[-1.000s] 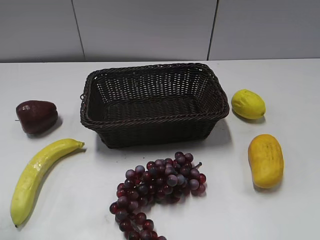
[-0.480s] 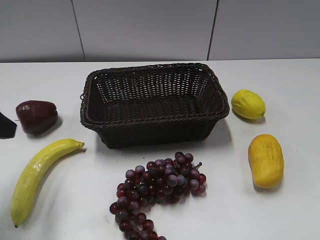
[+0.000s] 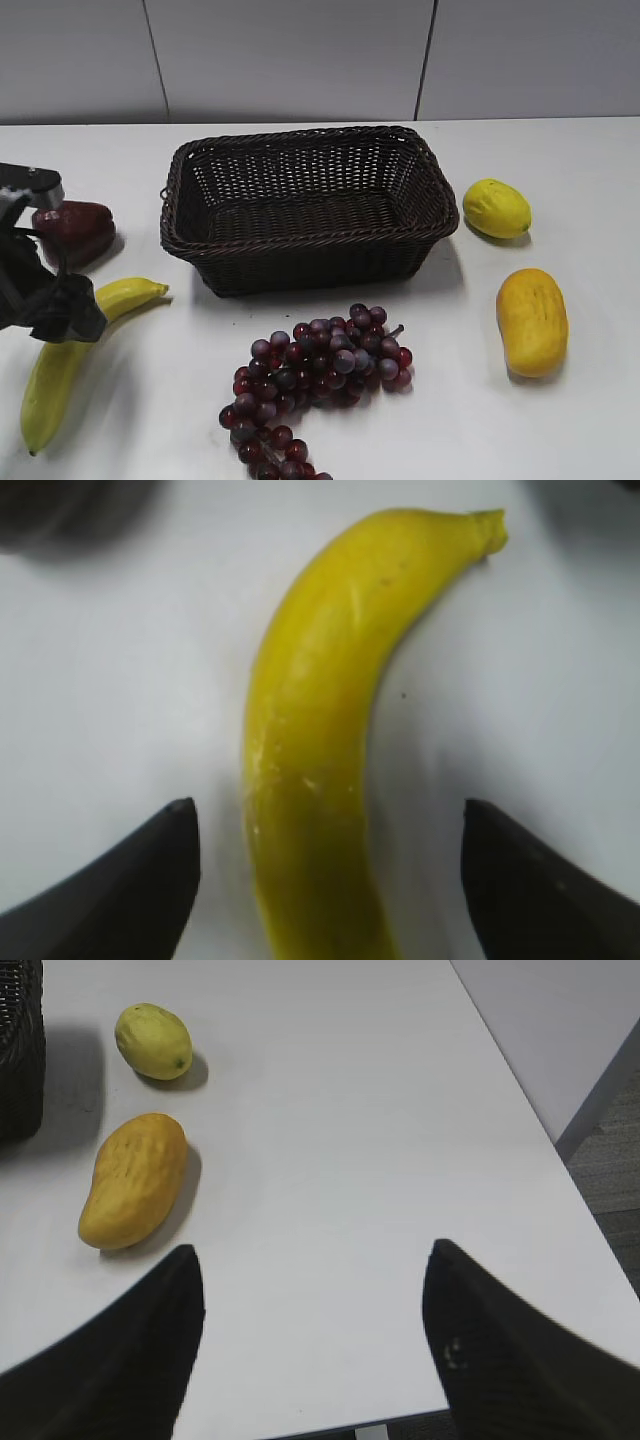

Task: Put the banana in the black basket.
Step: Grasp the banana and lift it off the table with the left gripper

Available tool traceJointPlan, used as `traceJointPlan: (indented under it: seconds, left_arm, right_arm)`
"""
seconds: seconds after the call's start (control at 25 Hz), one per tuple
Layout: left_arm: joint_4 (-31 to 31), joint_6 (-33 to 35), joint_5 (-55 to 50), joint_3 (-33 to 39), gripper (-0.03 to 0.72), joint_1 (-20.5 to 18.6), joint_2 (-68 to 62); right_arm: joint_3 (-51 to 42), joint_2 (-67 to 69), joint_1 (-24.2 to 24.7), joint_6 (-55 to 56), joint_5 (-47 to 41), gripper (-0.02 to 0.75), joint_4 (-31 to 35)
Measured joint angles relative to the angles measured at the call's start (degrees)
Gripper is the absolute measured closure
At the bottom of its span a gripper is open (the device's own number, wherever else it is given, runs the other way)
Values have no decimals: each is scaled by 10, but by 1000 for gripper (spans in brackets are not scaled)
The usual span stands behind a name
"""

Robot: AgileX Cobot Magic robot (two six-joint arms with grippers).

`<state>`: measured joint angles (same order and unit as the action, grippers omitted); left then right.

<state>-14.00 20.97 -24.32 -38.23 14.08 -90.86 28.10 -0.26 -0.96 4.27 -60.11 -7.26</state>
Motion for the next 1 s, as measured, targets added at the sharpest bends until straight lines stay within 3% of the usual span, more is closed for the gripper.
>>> traceJointPlan:
  seconds: [0.36,0.6,1.0]
  left_arm:
    - [7,0,75,-1,125,0,-74]
    - [7,0,86,-1,367,0,-79]
    - [7,-7,52,-2,375,0,-61]
  right_arm:
    - [0,0,0,0,0,187,0]
    - [0,0,0,0,0,187,0]
    - [0,0,0,0,0,187,0]
